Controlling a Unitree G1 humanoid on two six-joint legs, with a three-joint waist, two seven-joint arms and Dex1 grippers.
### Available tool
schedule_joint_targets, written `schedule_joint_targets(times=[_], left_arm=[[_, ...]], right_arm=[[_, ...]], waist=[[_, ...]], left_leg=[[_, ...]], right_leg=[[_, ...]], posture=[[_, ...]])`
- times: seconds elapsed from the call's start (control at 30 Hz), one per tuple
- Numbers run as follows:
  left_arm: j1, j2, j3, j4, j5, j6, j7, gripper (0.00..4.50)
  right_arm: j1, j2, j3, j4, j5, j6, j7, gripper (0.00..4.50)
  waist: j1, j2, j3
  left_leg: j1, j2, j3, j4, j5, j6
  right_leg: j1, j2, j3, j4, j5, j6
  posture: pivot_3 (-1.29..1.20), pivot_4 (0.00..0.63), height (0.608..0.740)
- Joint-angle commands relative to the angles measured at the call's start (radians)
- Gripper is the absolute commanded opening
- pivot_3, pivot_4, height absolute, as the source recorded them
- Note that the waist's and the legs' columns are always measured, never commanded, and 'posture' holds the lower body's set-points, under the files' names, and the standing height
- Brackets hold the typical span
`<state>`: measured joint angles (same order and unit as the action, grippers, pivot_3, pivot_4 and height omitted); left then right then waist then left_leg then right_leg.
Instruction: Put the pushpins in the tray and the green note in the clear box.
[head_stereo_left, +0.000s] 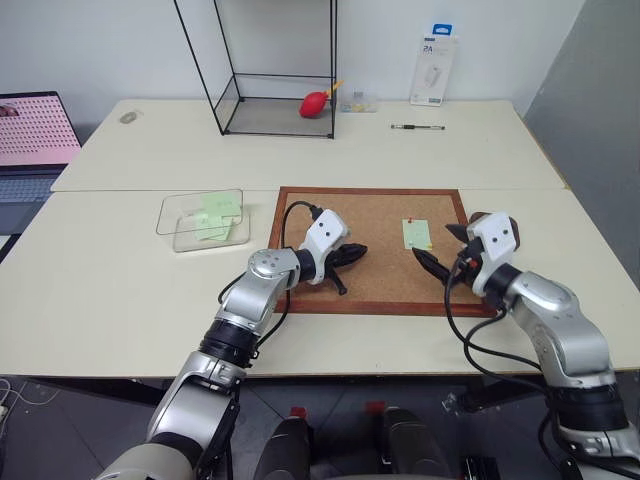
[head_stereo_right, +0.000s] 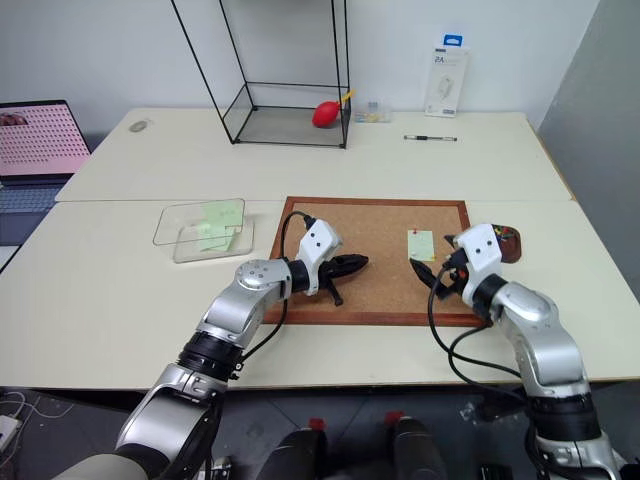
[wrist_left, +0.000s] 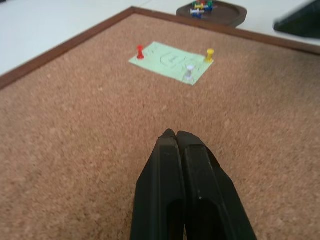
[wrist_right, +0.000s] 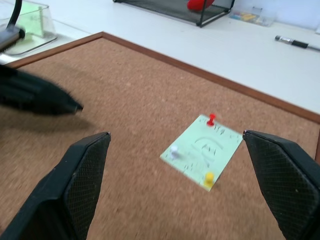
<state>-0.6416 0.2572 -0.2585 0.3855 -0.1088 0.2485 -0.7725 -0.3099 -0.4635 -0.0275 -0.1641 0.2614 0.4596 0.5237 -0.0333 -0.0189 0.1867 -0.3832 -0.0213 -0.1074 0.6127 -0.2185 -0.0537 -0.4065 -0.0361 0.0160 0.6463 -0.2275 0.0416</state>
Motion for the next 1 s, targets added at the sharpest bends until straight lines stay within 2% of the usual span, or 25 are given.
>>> schedule_joint_targets(times=[0.03, 0.17, 0.43, 0.63, 0.67, 0.7, 0.8, 1.0], left_arm=[[-0.009, -0.009, -0.019, 0.043, 0.038, -0.04, -0.007, 0.01], [0.004, -0.016, -0.021, 0.068, 0.048, -0.044, -0.016, 0.01], [0.038, -0.013, -0.024, 0.019, 0.052, -0.025, -0.021, 0.01], [0.064, -0.003, -0.023, -0.027, 0.054, -0.003, -0.015, 0.01], [0.067, -0.002, -0.023, -0.032, 0.055, 0.0, -0.014, 0.0], [0.071, 0.0, -0.023, -0.038, 0.055, 0.003, -0.013, 0.0], [0.077, 0.003, -0.022, -0.047, 0.057, 0.009, -0.011, 0.0], [0.082, 0.005, -0.026, -0.058, 0.062, 0.017, -0.004, 0.0]], right_arm=[[-0.103, 0.028, 0.001, 0.091, -0.012, 0.019, -0.028, 4.5], [-0.214, 0.061, -0.007, 0.228, -0.014, 0.017, -0.046, 4.5], [-0.496, 0.107, 0.02, 0.745, -0.109, -0.135, -0.066, 4.5], [-0.587, 0.135, 0.016, 0.976, -0.155, -0.25, -0.069, 4.5], [-0.592, 0.137, 0.015, 0.995, -0.158, -0.259, -0.07, 4.14], [-0.597, 0.139, 0.014, 1.014, -0.162, -0.27, -0.07, 4.13], [-0.607, 0.144, 0.009, 1.049, -0.169, -0.287, -0.064, 3.45], [-0.614, 0.145, 0.006, 1.075, -0.168, -0.306, -0.052, 2.35]], waist=[[0.0, 0.0, 0.0], [0.002, 0.0, 0.0], [0.0, 0.001, -0.001], [0.0, 0.001, -0.001], [-0.001, 0.001, -0.001], [-0.001, 0.001, -0.001], [-0.002, 0.001, -0.001], [-0.007, 0.001, -0.001]], left_leg=[[0.0, 0.0, 0.0, 0.0, 0.0, 0.0], [0.0, 0.0, 0.0, 0.0, 0.0, 0.0], [0.001, -0.001, 0.0, 0.0, 0.0, 0.0], [0.001, -0.001, 0.001, 0.0, 0.0, 0.0], [0.001, -0.001, 0.001, 0.0, 0.0, 0.0], [0.0, -0.001, 0.001, 0.0, 0.0, 0.0], [0.001, -0.001, 0.001, 0.0, 0.0, 0.0], [0.001, -0.001, 0.001, 0.0, 0.0, 0.0]], right_leg=[[0.0, 0.0, 0.0, 0.0, 0.0, 0.0], [0.0, 0.0, 0.0, 0.0, 0.0, 0.0], [0.001, 0.0, 0.0, 0.0, 0.0, 0.0], [0.0, 0.0, 0.001, 0.0, 0.001, -0.001], [0.0, 0.0, 0.001, 0.0, 0.002, -0.002], [0.0, -0.001, 0.001, 0.0, 0.003, -0.004], [0.0, -0.001, 0.001, 0.0, 0.003, -0.004], [0.0, 0.0, 0.001, 0.0, 0.003, -0.004]], posture=[[0.0, 0.15, 0.74], [0.0, 0.15, 0.74], [0.0, 0.15, 0.74], [0.0, 0.15, 0.74], [0.0, 0.15, 0.74], [0.0, 0.15, 0.74], [0.0, 0.15, 0.74], [0.0, 0.15, 0.74]])
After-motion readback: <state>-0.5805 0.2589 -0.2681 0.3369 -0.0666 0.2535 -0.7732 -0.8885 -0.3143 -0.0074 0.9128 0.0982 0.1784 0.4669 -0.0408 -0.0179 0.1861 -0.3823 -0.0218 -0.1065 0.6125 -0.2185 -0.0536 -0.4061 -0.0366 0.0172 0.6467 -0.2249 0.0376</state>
